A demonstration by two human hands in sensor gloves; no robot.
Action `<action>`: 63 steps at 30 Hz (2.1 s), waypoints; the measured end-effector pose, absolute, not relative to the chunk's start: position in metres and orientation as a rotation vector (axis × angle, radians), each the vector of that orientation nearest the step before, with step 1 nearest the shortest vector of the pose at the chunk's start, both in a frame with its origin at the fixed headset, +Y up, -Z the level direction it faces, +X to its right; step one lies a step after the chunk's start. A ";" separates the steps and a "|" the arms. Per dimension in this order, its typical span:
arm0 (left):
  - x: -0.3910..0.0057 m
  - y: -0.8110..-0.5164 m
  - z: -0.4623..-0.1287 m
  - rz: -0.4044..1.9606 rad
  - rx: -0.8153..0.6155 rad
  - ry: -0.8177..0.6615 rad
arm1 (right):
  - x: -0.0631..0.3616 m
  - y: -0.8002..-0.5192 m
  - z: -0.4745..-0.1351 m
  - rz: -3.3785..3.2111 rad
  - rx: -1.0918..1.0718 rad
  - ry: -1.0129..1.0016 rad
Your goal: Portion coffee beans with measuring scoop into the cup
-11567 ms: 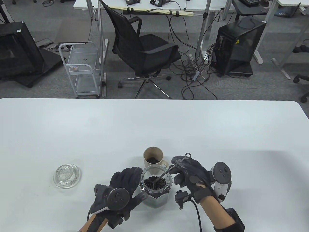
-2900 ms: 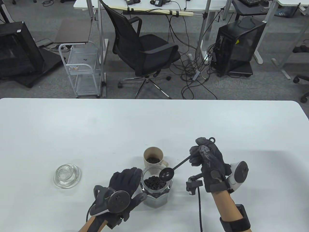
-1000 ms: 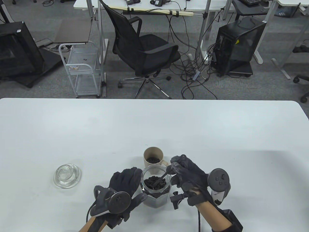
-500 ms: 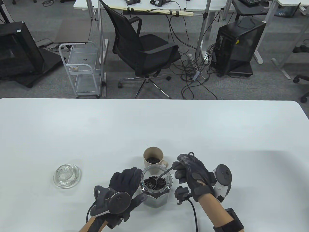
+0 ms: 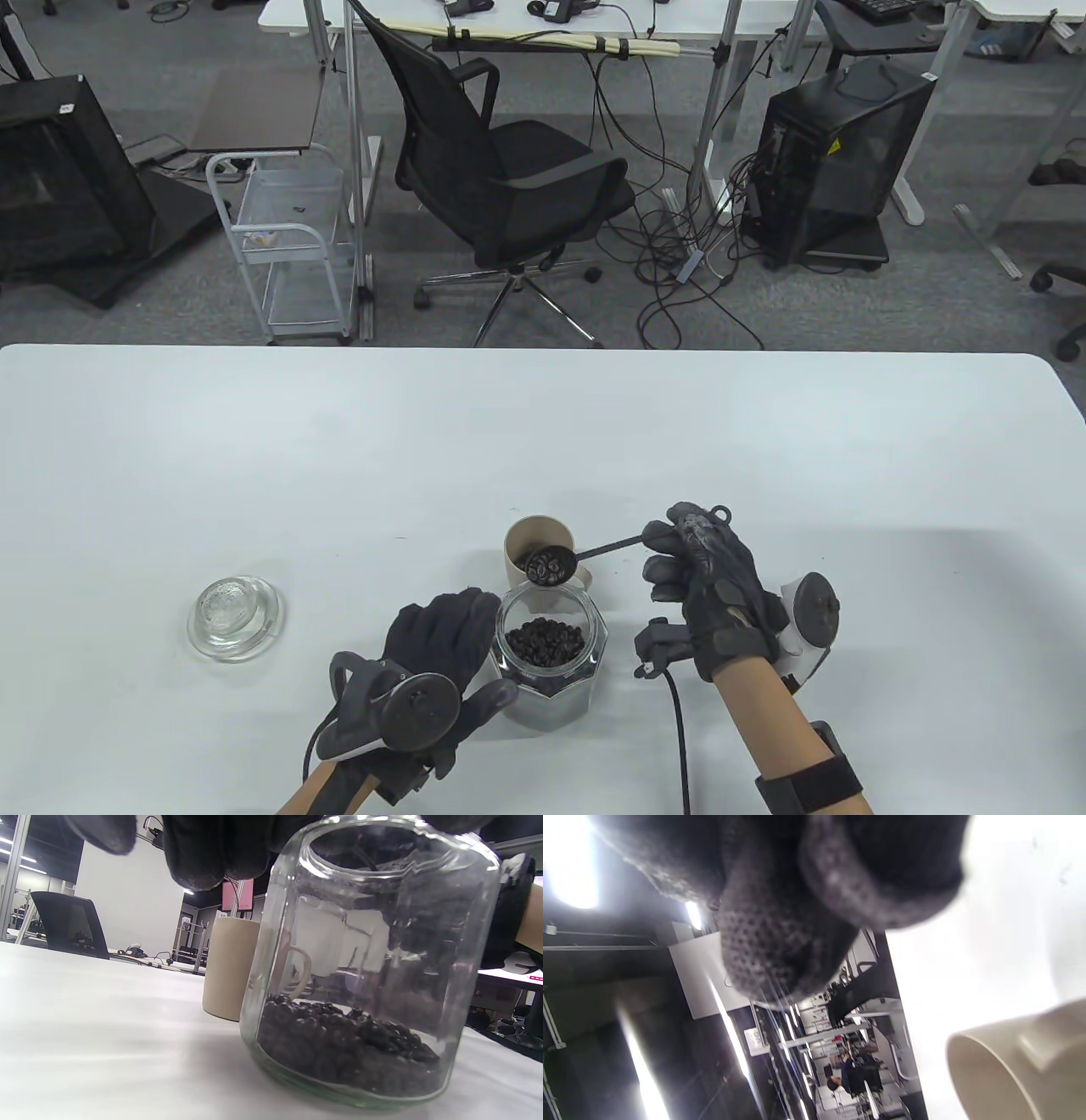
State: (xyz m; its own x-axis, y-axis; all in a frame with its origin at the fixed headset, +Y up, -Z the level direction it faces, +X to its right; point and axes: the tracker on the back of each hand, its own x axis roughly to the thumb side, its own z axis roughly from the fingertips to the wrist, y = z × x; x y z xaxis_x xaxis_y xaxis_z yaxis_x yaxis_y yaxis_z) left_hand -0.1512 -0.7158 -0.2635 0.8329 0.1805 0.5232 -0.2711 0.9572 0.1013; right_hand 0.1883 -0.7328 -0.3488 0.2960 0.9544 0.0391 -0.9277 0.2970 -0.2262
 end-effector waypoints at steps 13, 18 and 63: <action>-0.152 -0.716 -0.264 0.239 0.174 -0.537 | 0.184 -0.741 -0.363 1.395 -0.137 -0.207; -0.152 -0.716 -0.263 0.233 0.175 -0.538 | 0.175 -0.732 -0.367 1.509 0.076 -0.252; -0.152 -0.715 -0.262 0.229 0.175 -0.536 | 0.133 -0.671 -0.321 1.915 0.785 -0.367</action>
